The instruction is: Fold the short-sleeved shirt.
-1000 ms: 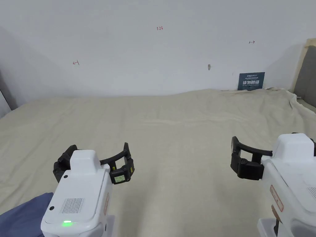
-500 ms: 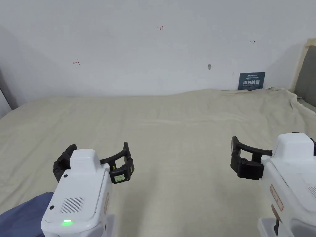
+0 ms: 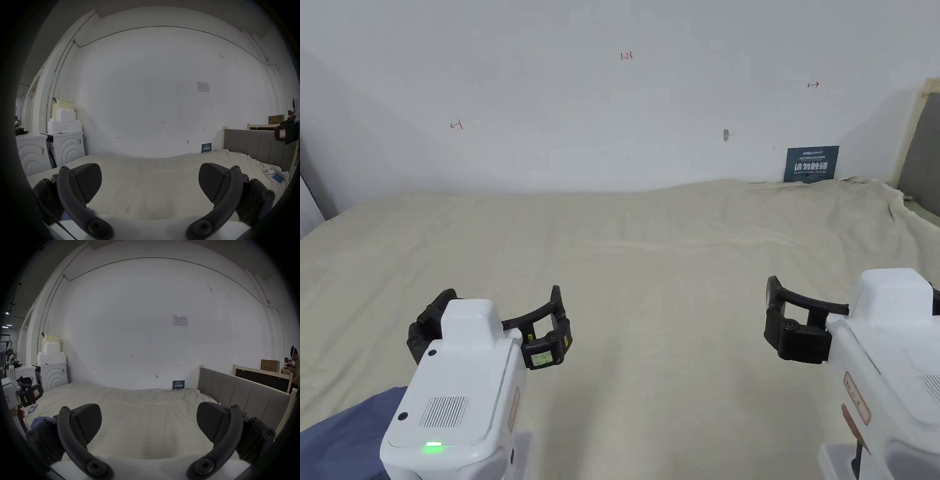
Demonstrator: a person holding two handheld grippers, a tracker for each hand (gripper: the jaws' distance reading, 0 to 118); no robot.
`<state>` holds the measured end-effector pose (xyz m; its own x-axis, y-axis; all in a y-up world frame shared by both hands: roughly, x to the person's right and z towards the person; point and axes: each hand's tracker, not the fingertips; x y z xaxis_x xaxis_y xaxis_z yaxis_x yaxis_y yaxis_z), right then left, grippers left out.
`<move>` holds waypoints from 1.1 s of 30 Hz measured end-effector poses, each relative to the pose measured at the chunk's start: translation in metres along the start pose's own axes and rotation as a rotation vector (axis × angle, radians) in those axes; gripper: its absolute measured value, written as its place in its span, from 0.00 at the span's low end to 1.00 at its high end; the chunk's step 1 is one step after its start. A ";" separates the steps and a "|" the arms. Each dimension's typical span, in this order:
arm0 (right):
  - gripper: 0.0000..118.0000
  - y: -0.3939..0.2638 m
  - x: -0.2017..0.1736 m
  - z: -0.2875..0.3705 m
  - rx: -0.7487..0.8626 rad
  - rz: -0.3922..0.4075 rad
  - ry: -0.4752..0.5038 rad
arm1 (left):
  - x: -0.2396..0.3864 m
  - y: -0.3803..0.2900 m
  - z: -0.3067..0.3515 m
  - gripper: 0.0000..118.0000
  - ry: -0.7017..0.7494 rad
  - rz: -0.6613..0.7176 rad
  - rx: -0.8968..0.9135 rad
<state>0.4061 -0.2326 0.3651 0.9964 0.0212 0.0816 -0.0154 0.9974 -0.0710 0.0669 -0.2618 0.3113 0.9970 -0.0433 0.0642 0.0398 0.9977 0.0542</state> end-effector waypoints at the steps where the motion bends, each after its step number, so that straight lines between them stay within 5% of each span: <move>1: 0.98 0.001 0.001 0.000 -0.012 -0.010 0.001 | 0.000 0.000 0.000 1.00 -0.001 0.000 0.001; 10: 0.98 0.013 0.002 -0.014 -0.371 -0.284 -0.059 | -0.003 0.002 0.003 1.00 -0.005 0.011 0.005; 14: 0.98 0.010 -0.001 -0.027 -0.521 -0.287 -0.192 | -0.004 0.001 0.004 1.00 -0.004 0.006 0.004; 22: 0.98 0.010 -0.015 -0.019 -0.530 -0.267 -0.184 | -0.005 0.000 0.004 1.00 -0.006 0.006 -0.003; 28: 0.98 0.011 -0.017 -0.020 -0.464 -0.171 -0.170 | -0.005 0.000 0.004 1.00 -0.007 0.007 0.000; 33: 0.98 0.012 -0.016 -0.019 -0.452 -0.188 -0.177 | -0.004 0.001 0.004 1.00 -0.013 0.001 0.004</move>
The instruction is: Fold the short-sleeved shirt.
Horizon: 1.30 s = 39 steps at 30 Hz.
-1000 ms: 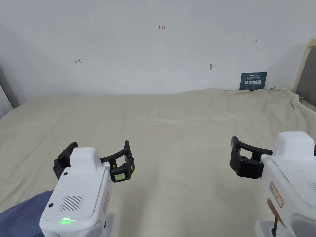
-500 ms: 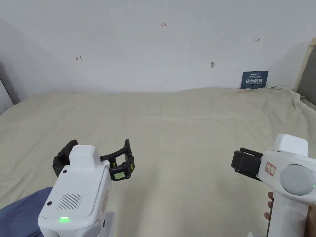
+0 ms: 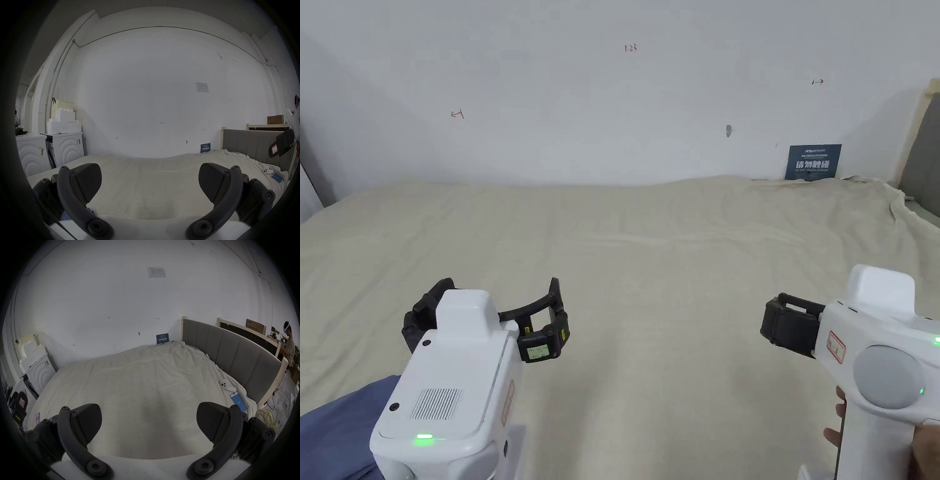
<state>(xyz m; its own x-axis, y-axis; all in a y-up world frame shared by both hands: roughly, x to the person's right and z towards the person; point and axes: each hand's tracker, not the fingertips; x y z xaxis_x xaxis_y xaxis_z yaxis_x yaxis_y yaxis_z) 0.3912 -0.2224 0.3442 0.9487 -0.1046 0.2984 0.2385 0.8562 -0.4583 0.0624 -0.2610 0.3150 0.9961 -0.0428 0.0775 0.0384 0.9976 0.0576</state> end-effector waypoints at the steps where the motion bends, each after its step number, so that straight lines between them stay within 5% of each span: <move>1: 0.98 0.000 0.001 0.001 0.027 0.003 0.003 | 0.000 0.000 0.000 1.00 -0.001 0.000 0.000; 13: 0.98 -0.018 0.008 0.005 0.471 0.141 0.116 | 0.001 0.001 0.001 1.00 0.007 0.002 0.011; 39: 0.98 -0.024 0.001 0.009 0.494 0.176 0.109 | 0.002 0.003 0.001 1.00 0.014 -0.004 0.021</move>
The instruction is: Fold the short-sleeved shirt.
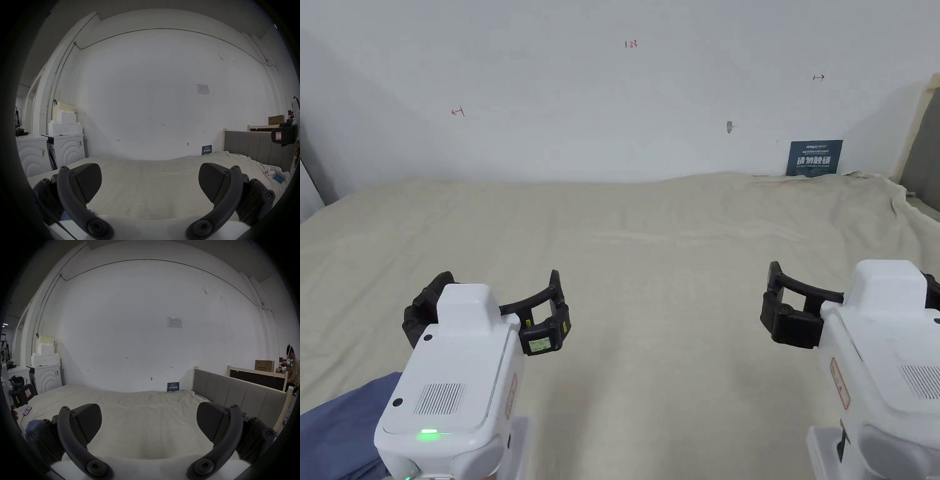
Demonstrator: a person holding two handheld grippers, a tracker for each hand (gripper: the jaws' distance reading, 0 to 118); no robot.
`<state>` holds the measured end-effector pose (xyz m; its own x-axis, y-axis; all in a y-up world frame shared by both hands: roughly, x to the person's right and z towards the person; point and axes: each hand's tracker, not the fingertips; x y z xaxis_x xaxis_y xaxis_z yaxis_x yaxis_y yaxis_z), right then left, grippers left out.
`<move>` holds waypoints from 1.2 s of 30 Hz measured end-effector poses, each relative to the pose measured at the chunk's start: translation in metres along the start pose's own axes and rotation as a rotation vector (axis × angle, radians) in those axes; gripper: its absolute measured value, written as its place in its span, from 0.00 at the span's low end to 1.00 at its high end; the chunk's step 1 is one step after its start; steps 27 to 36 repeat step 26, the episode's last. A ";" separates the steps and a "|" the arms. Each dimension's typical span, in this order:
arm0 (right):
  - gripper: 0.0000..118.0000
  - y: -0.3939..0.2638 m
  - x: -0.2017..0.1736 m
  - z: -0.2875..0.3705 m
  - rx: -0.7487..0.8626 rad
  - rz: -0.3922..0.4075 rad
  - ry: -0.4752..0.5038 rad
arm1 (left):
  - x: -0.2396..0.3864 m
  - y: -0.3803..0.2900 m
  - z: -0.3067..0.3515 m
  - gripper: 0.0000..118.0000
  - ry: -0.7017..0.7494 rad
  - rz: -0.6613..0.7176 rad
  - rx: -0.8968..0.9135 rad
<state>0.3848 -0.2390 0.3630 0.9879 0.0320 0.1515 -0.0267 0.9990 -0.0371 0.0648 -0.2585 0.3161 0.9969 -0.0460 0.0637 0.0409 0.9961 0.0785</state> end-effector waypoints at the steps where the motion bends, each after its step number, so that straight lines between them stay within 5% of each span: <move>1: 0.98 0.000 0.000 0.000 0.001 0.004 -0.001 | 0.000 0.000 0.000 1.00 0.000 0.000 -0.001; 36: 0.98 -0.001 0.008 -0.007 -0.005 0.017 0.007 | -0.002 -0.002 0.002 1.00 0.003 0.003 -0.003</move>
